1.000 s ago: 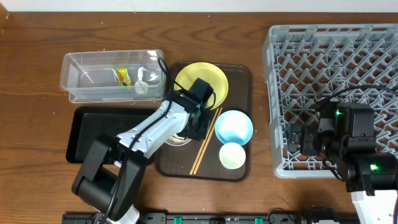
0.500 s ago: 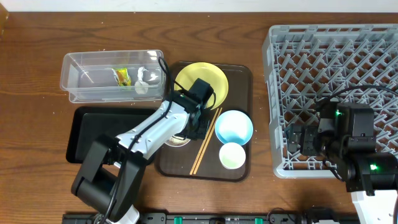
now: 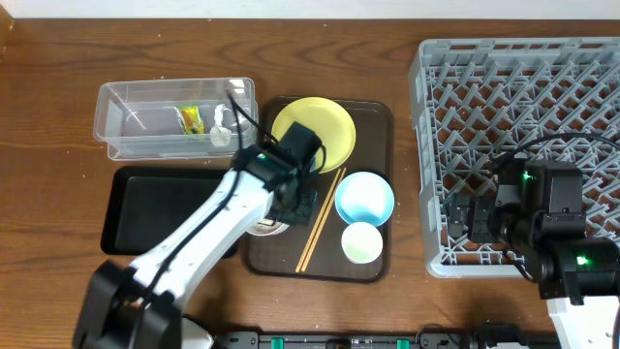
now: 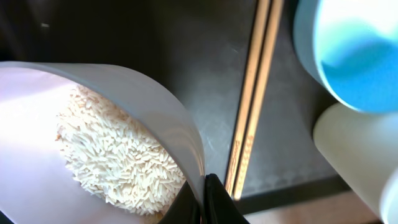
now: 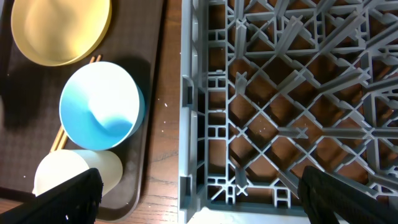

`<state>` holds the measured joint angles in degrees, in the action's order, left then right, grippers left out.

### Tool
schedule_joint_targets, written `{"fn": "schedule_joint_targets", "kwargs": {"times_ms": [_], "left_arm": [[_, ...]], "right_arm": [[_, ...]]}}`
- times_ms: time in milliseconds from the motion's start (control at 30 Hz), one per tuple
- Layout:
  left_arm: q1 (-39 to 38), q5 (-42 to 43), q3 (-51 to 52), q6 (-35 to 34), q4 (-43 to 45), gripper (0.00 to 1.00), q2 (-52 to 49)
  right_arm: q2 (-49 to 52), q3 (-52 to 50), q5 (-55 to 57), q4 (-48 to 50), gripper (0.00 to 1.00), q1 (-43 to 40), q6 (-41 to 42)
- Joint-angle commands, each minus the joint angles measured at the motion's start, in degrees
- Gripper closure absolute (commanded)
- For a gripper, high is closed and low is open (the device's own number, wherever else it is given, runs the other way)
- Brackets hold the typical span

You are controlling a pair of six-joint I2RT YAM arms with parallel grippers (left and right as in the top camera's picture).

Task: Sort waste into correct bins and load items into the dishwasher rack
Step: 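Lower the left gripper to the pink rice bowl and grasp its rim, then lift the pink bowl over the black tray and tip out the rice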

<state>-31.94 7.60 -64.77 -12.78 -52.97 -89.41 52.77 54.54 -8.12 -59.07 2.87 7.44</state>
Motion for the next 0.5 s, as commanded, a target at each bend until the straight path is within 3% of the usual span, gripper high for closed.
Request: {"fn": "schedule_joint_targets", "kwargs": {"times_ms": [0,200,467], "left_arm": [[2.36,0.11,-1.99,2.71,-1.88,0.94,4.59],[11.63,5.31,-1.99,5.81,-3.43,0.94,9.62],[32.15,29.22,-0.9,17.11,-3.54,0.94,8.41]], "right_arm": [[-0.22,0.94,-0.31,-0.11,0.01,0.52,0.68],[-0.22,0.94,-0.31,-0.15,0.01,0.52,0.68],[-0.22,0.94,-0.31,-0.39,0.01,0.52,0.68]]}}
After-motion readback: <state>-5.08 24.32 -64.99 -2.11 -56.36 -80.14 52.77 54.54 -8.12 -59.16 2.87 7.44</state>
